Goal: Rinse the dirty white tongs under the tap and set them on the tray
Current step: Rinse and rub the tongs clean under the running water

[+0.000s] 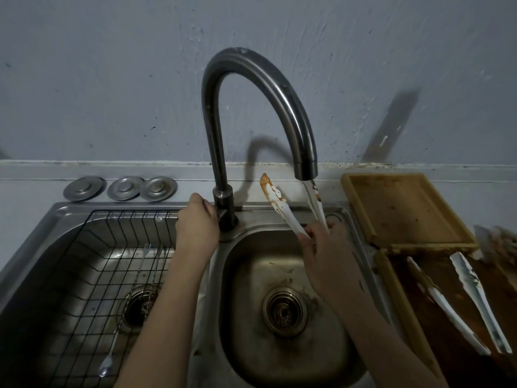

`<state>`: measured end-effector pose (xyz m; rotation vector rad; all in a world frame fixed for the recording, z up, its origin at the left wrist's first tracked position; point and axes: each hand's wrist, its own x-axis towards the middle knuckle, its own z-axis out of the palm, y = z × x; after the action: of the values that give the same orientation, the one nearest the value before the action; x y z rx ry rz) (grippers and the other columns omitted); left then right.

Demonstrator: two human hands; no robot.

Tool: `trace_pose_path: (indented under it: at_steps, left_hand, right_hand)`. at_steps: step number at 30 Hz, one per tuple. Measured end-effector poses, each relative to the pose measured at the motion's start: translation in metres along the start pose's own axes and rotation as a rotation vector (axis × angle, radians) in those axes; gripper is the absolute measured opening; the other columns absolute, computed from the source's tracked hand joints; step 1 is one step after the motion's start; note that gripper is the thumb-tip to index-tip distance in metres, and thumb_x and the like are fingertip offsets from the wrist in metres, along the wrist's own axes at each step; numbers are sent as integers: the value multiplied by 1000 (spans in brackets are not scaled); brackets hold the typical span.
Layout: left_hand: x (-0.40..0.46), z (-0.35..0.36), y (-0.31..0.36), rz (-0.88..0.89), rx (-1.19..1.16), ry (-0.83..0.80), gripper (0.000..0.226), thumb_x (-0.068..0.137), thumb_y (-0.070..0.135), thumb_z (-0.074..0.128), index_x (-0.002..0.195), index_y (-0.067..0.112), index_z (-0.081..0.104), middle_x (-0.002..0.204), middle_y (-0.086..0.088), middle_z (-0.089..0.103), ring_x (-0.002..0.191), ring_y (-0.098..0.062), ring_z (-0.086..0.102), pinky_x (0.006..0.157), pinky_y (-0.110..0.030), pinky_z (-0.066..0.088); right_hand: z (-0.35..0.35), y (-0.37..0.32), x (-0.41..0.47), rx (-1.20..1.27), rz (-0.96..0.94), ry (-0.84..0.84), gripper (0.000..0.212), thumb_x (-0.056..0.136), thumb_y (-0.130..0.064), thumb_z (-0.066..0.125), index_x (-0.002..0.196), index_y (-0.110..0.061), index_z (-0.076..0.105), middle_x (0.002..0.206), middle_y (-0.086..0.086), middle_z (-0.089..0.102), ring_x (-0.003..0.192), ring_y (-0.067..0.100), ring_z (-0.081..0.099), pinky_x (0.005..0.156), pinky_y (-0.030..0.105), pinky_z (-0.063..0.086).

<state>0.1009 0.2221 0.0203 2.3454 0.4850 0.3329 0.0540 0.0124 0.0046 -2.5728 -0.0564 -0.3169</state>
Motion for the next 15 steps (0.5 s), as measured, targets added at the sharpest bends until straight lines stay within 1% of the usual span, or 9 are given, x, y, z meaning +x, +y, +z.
trace_pose_path:
  at_steps: [3,7,11,13,15]
  left_hand:
    - [-1,1,-3,-1,-23,-2,22,98,17,33,92,1,47,79,-16,50,72,-32,45,64,-37,33]
    - [-4,1,-6,18,-40,0,19,98,19,33,88,6,43,78,-15,51,71,-31,46,62,-36,32]
    - [-5,3,-13,34,-83,26,24,99,18,34,90,0,45,81,-24,57,74,-37,52,62,-38,34]
    - [-7,4,-15,31,-104,38,23,98,17,34,91,-1,46,80,-23,56,71,-34,50,62,-37,33]
    - [-9,3,-16,19,-127,46,19,98,15,35,87,3,44,77,-19,53,69,-31,46,62,-35,31]
  right_hand:
    - [1,-1,-1,-9,1,5,24,94,-39,41,99,-18,53,104,6,42,74,13,48,63,24,43]
    - [1,-1,-2,-17,19,-2,27,94,-40,42,103,-18,54,108,6,42,77,13,50,63,24,43]
    - [1,-2,-4,-37,40,-20,31,93,-42,44,109,-17,55,114,6,42,83,13,53,67,22,45]
    - [2,-3,-5,-36,42,-30,33,92,-42,45,112,-17,55,116,6,41,85,13,53,69,23,47]
    - [3,-4,-5,-32,51,-50,34,92,-43,44,114,-18,54,116,6,39,86,13,53,70,22,46]
